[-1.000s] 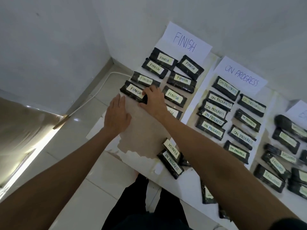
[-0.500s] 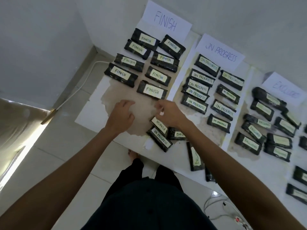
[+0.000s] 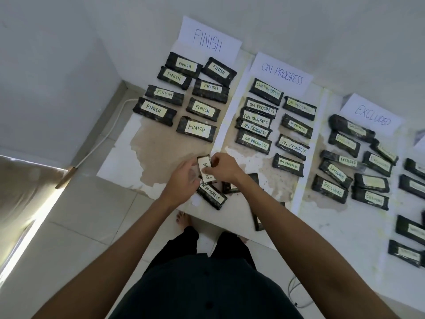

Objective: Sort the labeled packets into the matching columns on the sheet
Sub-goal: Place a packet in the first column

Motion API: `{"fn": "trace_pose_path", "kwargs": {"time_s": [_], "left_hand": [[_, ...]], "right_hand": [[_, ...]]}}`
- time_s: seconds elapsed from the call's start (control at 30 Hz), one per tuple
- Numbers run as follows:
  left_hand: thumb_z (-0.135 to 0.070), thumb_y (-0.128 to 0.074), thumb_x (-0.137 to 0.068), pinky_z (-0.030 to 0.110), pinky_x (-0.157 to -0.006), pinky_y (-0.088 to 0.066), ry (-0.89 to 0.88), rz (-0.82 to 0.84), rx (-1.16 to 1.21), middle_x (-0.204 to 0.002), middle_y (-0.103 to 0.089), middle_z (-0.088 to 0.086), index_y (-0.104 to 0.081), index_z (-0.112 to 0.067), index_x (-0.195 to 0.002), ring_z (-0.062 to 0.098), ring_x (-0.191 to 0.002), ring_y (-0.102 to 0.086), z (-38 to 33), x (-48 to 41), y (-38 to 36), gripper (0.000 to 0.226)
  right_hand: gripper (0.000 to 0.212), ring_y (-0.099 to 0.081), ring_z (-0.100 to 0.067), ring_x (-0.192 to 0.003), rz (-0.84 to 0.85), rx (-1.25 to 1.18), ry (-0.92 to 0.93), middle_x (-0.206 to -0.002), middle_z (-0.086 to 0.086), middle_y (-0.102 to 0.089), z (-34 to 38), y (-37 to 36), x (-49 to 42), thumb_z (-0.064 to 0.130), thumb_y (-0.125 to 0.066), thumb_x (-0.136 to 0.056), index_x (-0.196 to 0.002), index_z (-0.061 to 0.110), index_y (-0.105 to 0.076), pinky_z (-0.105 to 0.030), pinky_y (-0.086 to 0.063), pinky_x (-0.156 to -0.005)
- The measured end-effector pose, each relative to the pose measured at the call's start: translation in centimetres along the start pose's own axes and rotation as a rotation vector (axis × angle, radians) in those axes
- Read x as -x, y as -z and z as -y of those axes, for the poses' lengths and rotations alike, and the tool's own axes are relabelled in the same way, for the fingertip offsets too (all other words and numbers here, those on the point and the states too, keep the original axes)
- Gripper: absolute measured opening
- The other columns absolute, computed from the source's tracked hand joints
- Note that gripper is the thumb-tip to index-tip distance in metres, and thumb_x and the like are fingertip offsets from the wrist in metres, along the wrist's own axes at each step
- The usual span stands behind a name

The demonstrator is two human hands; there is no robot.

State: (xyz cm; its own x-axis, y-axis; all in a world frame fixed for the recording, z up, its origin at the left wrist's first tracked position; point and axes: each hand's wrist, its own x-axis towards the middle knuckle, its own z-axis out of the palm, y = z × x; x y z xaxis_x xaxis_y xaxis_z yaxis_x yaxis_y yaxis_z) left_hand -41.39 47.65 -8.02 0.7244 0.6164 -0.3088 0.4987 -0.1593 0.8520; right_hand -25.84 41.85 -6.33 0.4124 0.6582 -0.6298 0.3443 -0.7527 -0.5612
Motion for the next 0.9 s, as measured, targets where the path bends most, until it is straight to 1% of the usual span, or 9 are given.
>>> {"fn": "trace_pose_path", "kwargs": {"time_s": [0.1, 0.2, 0.3, 0.4, 0.53, 0.6, 0.7, 0.8, 0.9], "left_hand": [[-0.015, -0.066, -0.083, 0.034, -0.104, -0.040, 0.045, -0.029, -0.033, -0.136, -0.046, 0.008, -0.029, -0.009, -0.144, 0.020, -0.123, -0.046, -1.0, -0.4, 0.3, 0.071], [-0.014, -0.066, -0.082, 0.028, -0.095, -0.041, 0.010, -0.081, -0.119, -0.128, -0.048, 0.008, -0.036, -0.010, -0.140, 0.019, -0.115, -0.050, -1.7, -1.6, 0.9, 0.066], [-0.009, -0.065, -0.080, 0.032, -0.088, -0.045, -0.065, -0.077, -0.258, -0.116, -0.052, 0.012, -0.049, -0.009, -0.131, 0.025, -0.105, -0.052, -1.7, -3.4, 1.8, 0.053], [-0.005, -0.063, -0.078, 0.035, -0.082, -0.049, -0.123, -0.015, -0.412, -0.114, -0.051, 0.012, -0.051, -0.008, -0.127, 0.026, -0.102, -0.051, -0.9, -5.0, 2.7, 0.050], [-0.002, -0.060, -0.079, 0.040, -0.086, -0.051, -0.132, 0.046, -0.635, -0.118, -0.047, 0.012, -0.050, -0.009, -0.126, 0.027, -0.109, -0.047, 0.0, -7.0, 4.0, 0.049], [-0.001, -0.058, -0.081, 0.041, -0.088, -0.049, -0.152, 0.068, -0.718, -0.117, -0.049, 0.014, -0.052, -0.007, -0.124, 0.029, -0.109, -0.048, 0.2, -7.8, 4.6, 0.044], [0.004, -0.055, -0.081, 0.042, -0.090, -0.045, -0.195, 0.077, -0.744, -0.114, -0.053, 0.017, -0.053, -0.005, -0.127, 0.033, -0.106, -0.048, 0.6, -8.6, 5.0, 0.047], [0.005, -0.055, -0.081, 0.043, -0.094, -0.042, -0.213, 0.061, -0.742, -0.117, -0.055, 0.019, -0.051, -0.004, -0.130, 0.035, -0.109, -0.047, 0.9, -8.7, 5.0, 0.050], [0.000, -0.058, -0.080, 0.044, -0.096, -0.038, -0.204, 0.040, -0.764, -0.126, -0.051, 0.017, -0.047, -0.007, -0.134, 0.036, -0.115, -0.042, 1.1, -8.1, 4.8, 0.056]], "right_hand": [[0.026, -0.066, -0.019, -0.068, -0.043, -0.316, -0.068, -0.074, -0.005, -0.065, 0.9, 0.7, -0.1, 0.020, -0.076, -0.077, -0.084, 0.010, -0.053, -0.031, -0.054, -0.067], [0.028, -0.068, -0.017, -0.061, -0.016, -0.550, -0.098, -0.078, -0.011, -0.069, 1.9, 0.9, 0.0, 0.013, -0.077, -0.077, -0.095, 0.006, -0.055, -0.029, -0.058, -0.064], [0.025, -0.066, -0.013, -0.056, -0.019, -0.659, -0.087, -0.076, -0.013, -0.068, 2.6, 0.7, -0.2, 0.008, -0.076, -0.078, -0.090, 0.008, -0.054, -0.021, -0.056, -0.054], [0.026, -0.062, -0.014, -0.059, -0.044, -0.651, -0.096, -0.078, -0.012, -0.068, 2.7, 0.5, -0.4, 0.011, -0.074, -0.080, -0.091, 0.009, -0.050, -0.020, -0.051, -0.054], [0.024, -0.059, -0.015, -0.074, -0.091, -0.351, -0.074, -0.088, -0.003, -0.065, 1.4, 0.6, 0.0, 0.023, -0.071, -0.081, -0.094, 0.016, -0.053, -0.025, -0.047, -0.065], [0.024, -0.057, -0.016, -0.080, -0.057, -0.190, -0.039, -0.091, -0.004, -0.063, 0.5, 0.4, 1.0, 0.022, -0.069, -0.081, -0.099, 0.015, -0.056, -0.026, -0.046, -0.069], [0.042, -0.056, -0.022, -0.092, -0.019, 0.079, 0.058, -0.104, -0.009, -0.059, -0.9, -1.5, 2.9, 0.024, -0.073, -0.077, -0.113, 0.012, -0.055, -0.030, -0.047, -0.079], [0.060, -0.048, -0.030, -0.107, -0.002, 0.409, 0.178, -0.117, -0.014, -0.050, -2.4, -4.0, 4.4, 0.033, -0.074, -0.074, -0.125, 0.011, -0.048, -0.038, -0.045, -0.089], [0.064, -0.048, -0.036, -0.109, -0.025, 0.637, 0.224, -0.123, -0.016, -0.049, -3.3, -5.0, 5.0, 0.029, -0.070, -0.078, -0.132, 0.012, -0.042, -0.043, -0.045, -0.087]]}}
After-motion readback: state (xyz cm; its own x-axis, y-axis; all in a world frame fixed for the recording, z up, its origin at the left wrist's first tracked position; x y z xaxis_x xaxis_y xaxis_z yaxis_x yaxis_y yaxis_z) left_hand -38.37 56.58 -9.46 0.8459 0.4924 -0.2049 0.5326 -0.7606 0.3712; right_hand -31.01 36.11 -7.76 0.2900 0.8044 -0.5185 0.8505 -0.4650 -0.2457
